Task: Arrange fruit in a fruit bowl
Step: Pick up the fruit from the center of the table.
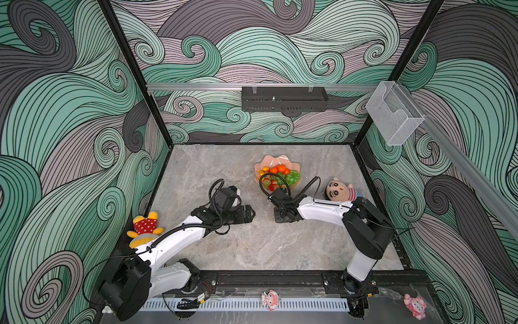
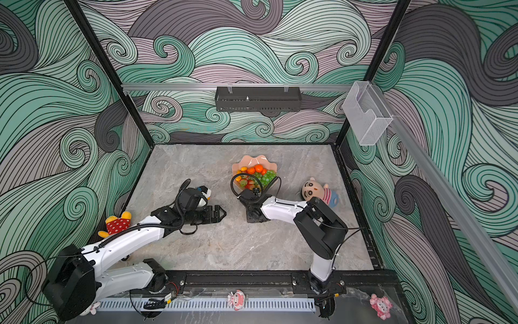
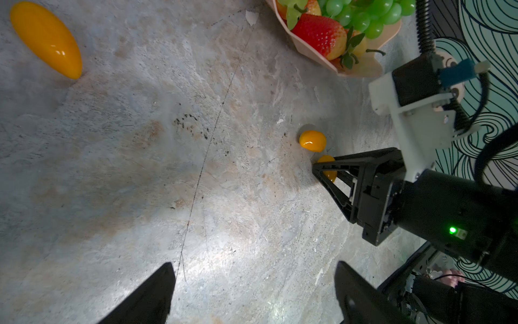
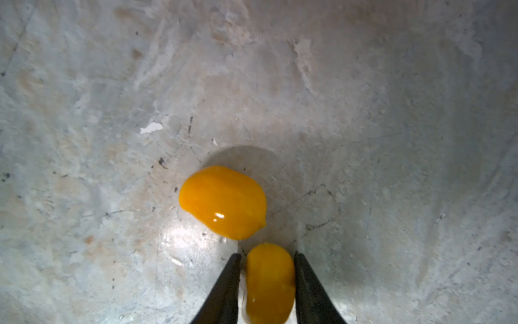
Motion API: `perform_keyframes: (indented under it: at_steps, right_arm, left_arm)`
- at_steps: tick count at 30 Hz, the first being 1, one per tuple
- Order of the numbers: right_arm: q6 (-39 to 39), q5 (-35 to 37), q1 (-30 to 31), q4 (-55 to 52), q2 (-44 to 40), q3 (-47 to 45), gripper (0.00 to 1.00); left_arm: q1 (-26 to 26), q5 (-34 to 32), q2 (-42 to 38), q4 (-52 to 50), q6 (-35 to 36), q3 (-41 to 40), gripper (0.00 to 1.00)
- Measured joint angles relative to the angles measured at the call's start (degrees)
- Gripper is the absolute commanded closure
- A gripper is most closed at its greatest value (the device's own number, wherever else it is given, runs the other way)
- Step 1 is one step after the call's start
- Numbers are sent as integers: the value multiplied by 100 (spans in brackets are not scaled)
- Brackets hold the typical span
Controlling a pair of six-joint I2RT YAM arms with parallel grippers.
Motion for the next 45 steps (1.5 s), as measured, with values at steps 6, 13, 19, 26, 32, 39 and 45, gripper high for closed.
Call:
perform_keyframes:
  at_steps: [6,13,19,26,32,39,45]
  right_arm:
    - [-20,0,0,-9,20,24,76]
    - [-17,4,0,-26,-190,-175,77]
    - [2,24,-28,-151,-927,-494,78]
    - [-44,-28,-297,-225,-1609,-511,79]
    - [-308,-144,-564,-343,-1631,-70,78]
    - [-743,-310,-866,-374,-1338,774,78]
    - [-1062,-415,-1147,-415,-634,1436,79]
  left_arm:
    - [0,0,0,-2,-22,2,8]
    - [-52,-24,0,-68,-15,33,8]
    - [-256,-68,271,-184,17,411,8]
    - [-286,-173,669,-334,20,1027,8]
    - [-236,-398,1027,-579,46,1759,8]
    - [127,-474,1537,-728,138,2354,8]
    - [704,-205,2122,-831,173,2815,9]
